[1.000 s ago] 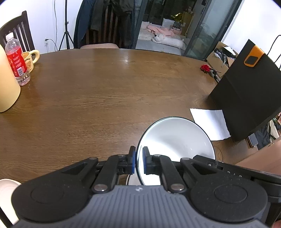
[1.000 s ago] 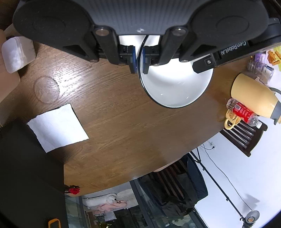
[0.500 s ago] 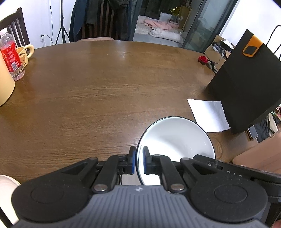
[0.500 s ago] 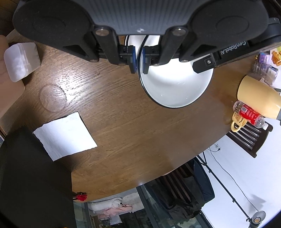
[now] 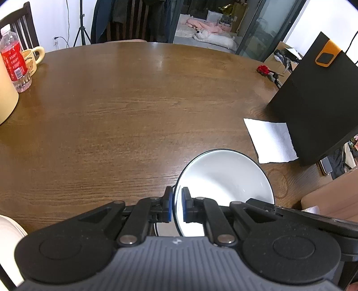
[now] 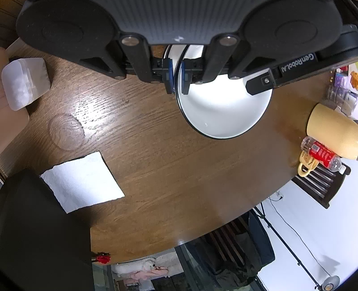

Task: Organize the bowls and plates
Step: 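Lower the held bowl onto a bowl stack with both grippers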

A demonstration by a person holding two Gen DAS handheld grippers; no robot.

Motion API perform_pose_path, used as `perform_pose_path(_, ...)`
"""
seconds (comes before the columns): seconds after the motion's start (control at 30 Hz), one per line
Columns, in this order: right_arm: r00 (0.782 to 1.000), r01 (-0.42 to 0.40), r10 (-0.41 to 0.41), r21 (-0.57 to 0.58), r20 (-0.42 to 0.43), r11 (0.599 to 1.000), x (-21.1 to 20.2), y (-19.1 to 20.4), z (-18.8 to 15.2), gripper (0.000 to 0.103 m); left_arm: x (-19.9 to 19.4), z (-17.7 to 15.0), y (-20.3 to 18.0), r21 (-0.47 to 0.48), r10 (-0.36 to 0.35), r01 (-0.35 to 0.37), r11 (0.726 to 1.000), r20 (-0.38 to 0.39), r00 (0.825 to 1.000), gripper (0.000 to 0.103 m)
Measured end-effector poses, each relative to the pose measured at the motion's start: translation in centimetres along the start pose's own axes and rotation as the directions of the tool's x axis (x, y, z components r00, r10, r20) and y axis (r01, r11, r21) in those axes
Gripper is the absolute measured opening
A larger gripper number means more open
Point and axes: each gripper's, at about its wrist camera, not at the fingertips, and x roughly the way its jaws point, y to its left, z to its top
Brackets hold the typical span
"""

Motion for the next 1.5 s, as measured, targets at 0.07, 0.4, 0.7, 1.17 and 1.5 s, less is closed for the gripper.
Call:
perform_pose_path(0.07,1.0,0.003,-0.003,-0.004,-0.005,1.0,0.2,0.0,-0.1,0.007,0.3,-0.2,0.1,-0.002,0.001,-0.001,1.0,-0.005,1.0,0.009)
perform_pose_path(0.4,0.999,0.02,-0.021,-0.022,-0.024,1.0,1.3,-0.1,-0.6,0.007,1.1,-0.7,0.2,0.004,0.006,-0.006,1.0,-0.02,1.0,0.009)
perform_pose_path(0.7,0.999,0.038,-0.04,-0.06,-0.033,0.997,2.3,0.0,-1.0,0.007,1.9,-1.1,0.6,0.0,0.009,-0.009,1.0,-0.033,0.999,0.009)
perform_pose_path(1.17,0.998,0.063,-0.064,-0.113,-0.009,0.992,2.5,0.9,-1.8,0.007,2.3,-1.8,0.7,0.011,0.012,-0.011,1.0,-0.024,1.0,0.009)
perform_pose_path(1.5,0.997,0.083,-0.082,-0.144,0.011,0.986,2.6,1.6,-2.4,0.007,2.2,-2.2,0.3,0.049,0.027,-0.027,0.998,-0.001,1.0,0.009)
